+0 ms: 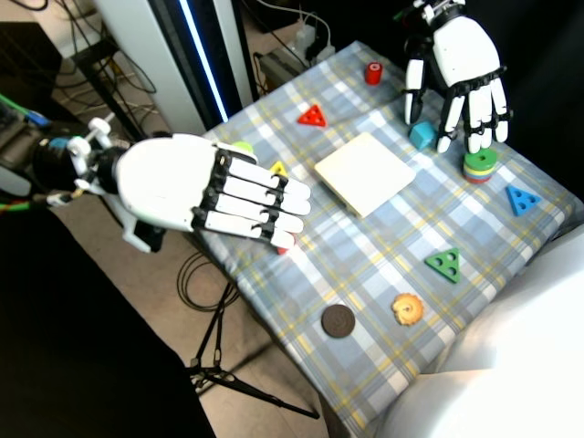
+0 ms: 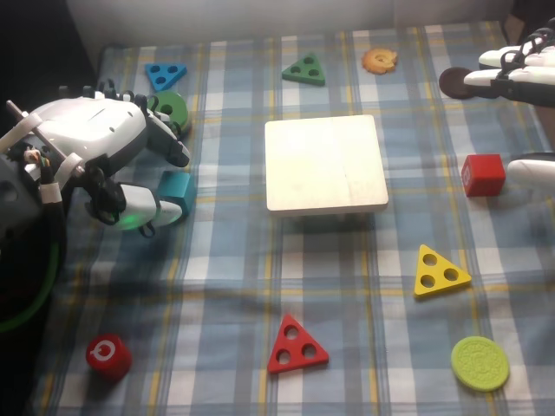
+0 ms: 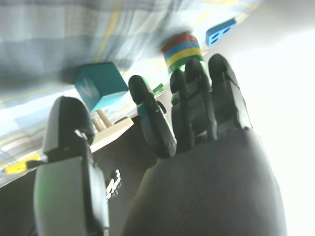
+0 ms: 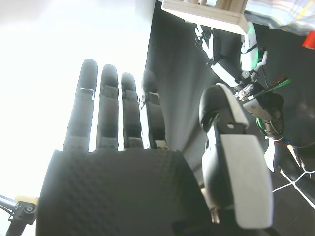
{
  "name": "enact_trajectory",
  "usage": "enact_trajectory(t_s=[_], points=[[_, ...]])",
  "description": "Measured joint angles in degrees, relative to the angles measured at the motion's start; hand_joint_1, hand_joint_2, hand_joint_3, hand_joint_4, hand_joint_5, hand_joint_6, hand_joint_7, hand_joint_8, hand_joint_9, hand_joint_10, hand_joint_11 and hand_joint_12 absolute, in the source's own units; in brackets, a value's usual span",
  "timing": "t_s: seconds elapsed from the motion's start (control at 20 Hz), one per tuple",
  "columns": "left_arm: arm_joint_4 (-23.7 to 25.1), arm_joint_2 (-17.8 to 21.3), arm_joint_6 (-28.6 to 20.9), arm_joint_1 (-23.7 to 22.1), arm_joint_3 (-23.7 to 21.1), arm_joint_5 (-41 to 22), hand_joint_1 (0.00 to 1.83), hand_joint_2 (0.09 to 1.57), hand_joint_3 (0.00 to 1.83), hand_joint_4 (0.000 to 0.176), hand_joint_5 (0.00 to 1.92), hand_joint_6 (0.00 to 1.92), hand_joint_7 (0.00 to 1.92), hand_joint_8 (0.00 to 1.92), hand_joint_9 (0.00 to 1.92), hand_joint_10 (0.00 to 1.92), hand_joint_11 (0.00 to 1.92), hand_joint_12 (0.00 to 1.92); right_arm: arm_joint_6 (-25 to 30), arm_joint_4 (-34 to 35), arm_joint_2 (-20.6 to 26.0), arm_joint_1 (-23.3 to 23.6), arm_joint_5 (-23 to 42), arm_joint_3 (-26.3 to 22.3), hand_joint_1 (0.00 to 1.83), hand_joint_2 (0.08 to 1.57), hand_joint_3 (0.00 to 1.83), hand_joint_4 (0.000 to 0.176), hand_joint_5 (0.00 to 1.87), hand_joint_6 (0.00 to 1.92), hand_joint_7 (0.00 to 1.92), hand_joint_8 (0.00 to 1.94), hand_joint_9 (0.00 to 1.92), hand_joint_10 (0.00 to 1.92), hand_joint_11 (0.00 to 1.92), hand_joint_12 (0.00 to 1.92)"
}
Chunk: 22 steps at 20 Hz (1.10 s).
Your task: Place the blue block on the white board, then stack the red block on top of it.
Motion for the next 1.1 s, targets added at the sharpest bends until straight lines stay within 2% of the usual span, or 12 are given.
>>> enact_trajectory(t_s=[0.05,0.25,0.3,0.35,0.4,0.45,0.5,0.55,0.85,1.1], points=[[0.0,0.0,0.0,-0.2,0.0,0.2,0.89,1.07,0.0,0.07,0.82,0.01,0.42,0.0,0.32,0.0,0.13,0.11,0.0,0.0,0.0,0.0,0.0,0.0,0.4,1.27,0.0,0.0,0.35,0.0,0.32,0.01,0.33,0.01,0.17,0.53],[0.1,0.0,0.0,-0.3,-0.1,0.4,0.91,1.09,0.01,0.076,0.85,0.01,0.43,0.0,0.32,0.0,0.14,0.11,0.2,0.0,0.0,0.0,0.0,0.0,0.41,1.28,0.0,0.0,0.35,0.0,0.32,0.0,0.33,0.0,0.18,0.53],[0.1,0.0,0.0,-0.3,-0.1,0.5,0.93,1.09,0.0,0.073,0.87,0.02,0.44,0.01,0.33,0.0,0.15,0.11,0.2,0.0,0.0,0.0,0.0,0.0,0.41,1.28,0.0,0.0,0.35,0.0,0.32,0.0,0.33,0.0,0.18,0.52],[0.1,0.0,0.0,-0.3,-0.1,0.5,1.0,1.12,0.0,0.155,0.96,0.77,0.47,0.01,0.35,0.01,0.17,0.08,0.2,0.0,0.0,0.0,0.0,0.0,0.42,1.28,0.0,0.0,0.35,0.0,0.33,0.0,0.33,0.0,0.18,0.52],[0.0,0.0,0.0,-0.3,-0.1,0.5,1.04,1.13,0.0,0.095,0.95,0.97,0.5,0.01,0.36,0.01,0.18,0.08,0.2,0.0,0.0,0.0,0.0,0.0,0.41,1.28,0.0,0.0,0.35,0.0,0.33,0.0,0.33,0.0,0.18,0.51],[0.1,0.0,-0.1,-0.3,-0.1,0.4,1.05,1.13,0.0,0.052,0.95,1.02,0.52,0.01,0.37,0.01,0.18,0.07,0.2,0.0,0.0,0.0,0.0,0.0,0.41,1.28,0.0,0.0,0.35,0.0,0.33,0.0,0.33,0.0,0.19,0.51],[0.1,0.0,-0.2,-0.3,-0.1,0.3,1.07,1.13,0.0,0.017,0.95,1.02,0.54,0.01,0.38,0.01,0.19,0.07,0.2,0.0,0.0,0.0,0.0,0.0,0.41,1.28,0.0,0.0,0.35,0.0,0.33,0.0,0.33,0.0,0.18,0.51],[0.0,0.0,-0.2,-0.4,-0.1,0.2,1.09,1.13,0.0,0.0,0.96,1.01,0.55,0.01,0.38,0.0,0.18,0.06,0.2,0.0,0.0,0.0,0.0,0.0,0.41,1.28,0.0,0.0,0.35,0.0,0.33,0.0,0.33,0.0,0.18,0.5],[-0.1,0.1,-0.8,-0.4,-0.7,-0.5,1.09,1.13,0.0,0.0,0.96,1.01,0.55,0.0,0.34,0.0,0.16,0.03,0.6,0.0,0.0,0.0,0.0,0.0,0.36,1.29,0.0,0.0,0.36,0.0,0.34,0.0,0.34,0.0,0.2,0.48],[2.3,1.9,-3.4,-1.5,-2.2,-2.1,1.11,1.11,0.0,0.0,0.99,0.96,0.53,0.0,0.32,0.0,0.16,0.03,0.6,0.2,0.0,-0.1,0.0,0.0,0.35,1.3,0.0,0.0,0.35,0.0,0.34,0.0,0.33,0.0,0.19,0.47]])
